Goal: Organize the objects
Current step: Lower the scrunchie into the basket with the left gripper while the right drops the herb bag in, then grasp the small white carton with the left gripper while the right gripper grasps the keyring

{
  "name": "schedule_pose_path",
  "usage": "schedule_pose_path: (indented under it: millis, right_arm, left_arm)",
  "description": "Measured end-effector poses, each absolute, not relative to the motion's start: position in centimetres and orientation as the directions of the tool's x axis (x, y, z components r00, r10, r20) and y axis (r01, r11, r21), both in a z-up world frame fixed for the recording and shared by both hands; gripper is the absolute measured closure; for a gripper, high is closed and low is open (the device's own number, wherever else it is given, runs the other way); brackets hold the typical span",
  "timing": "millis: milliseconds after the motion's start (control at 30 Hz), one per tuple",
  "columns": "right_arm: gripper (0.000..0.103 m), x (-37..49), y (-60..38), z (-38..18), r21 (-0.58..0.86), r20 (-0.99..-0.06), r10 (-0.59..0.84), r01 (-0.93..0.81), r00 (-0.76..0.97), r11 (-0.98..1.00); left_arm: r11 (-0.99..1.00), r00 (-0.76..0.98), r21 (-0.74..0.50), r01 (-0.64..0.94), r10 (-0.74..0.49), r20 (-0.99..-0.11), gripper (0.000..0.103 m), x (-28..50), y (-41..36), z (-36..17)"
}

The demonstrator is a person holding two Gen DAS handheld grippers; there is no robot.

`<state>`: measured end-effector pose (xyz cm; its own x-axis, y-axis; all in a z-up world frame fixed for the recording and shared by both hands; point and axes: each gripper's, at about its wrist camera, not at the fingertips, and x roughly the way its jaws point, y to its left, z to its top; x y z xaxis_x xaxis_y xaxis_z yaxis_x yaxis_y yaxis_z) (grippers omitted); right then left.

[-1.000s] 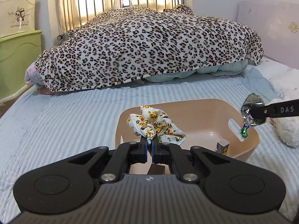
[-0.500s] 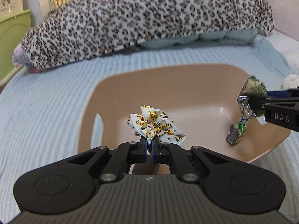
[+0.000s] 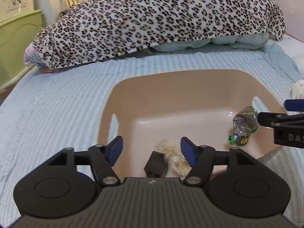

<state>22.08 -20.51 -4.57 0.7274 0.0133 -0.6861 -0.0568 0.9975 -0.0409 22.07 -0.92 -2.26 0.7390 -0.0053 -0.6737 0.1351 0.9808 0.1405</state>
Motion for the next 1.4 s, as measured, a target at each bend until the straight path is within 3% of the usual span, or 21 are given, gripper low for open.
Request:
schedule_pose_path:
  millis: [167, 333, 400, 933, 1400]
  right_arm:
    - [0.016, 19.1, -21.3, -2.4, -0.016, -0.669, 0.023, -0.046, 0.743, 0.999]
    - [0.014, 17.4, -21.6, -1.9, 0.001, -0.681, 0.037, -0.049, 0.732, 0.999]
    - [0.009, 16.3, -21.8, -1.8, 0.016, -0.690, 0.047, -0.050, 0.722, 0.999]
    - [0.008, 15.4, -22.1, -8.0, 0.063, -0.807, 0.061, -0.017, 0.588, 0.998]
    - [0.008, 17.5, -21.7, -12.3, 0.173, -0.819, 0.136, 0.015, 0.558, 0.985]
  left_arm:
    - [0.985, 0.740, 0.120, 0.123, -0.011, -0.672, 0.031, 20.3, 0.2, -1.0]
    - [0.986, 0.733, 0.110, 0.122, -0.015, -0.680, 0.028, 18.5, 0.8, -0.6]
    - [0.986, 0.729, 0.112, 0.124, -0.014, -0.684, 0.026, 17.8, 0.9, -0.7]
    - [0.992, 0.620, 0.053, 0.112, -0.028, -0.784, 0.024, 16.7, 1.5, -6.2]
    - [0.990, 0.606, -0.017, 0.142, -0.101, -0.789, 0.024, 19.0, 0.7, -9.3]
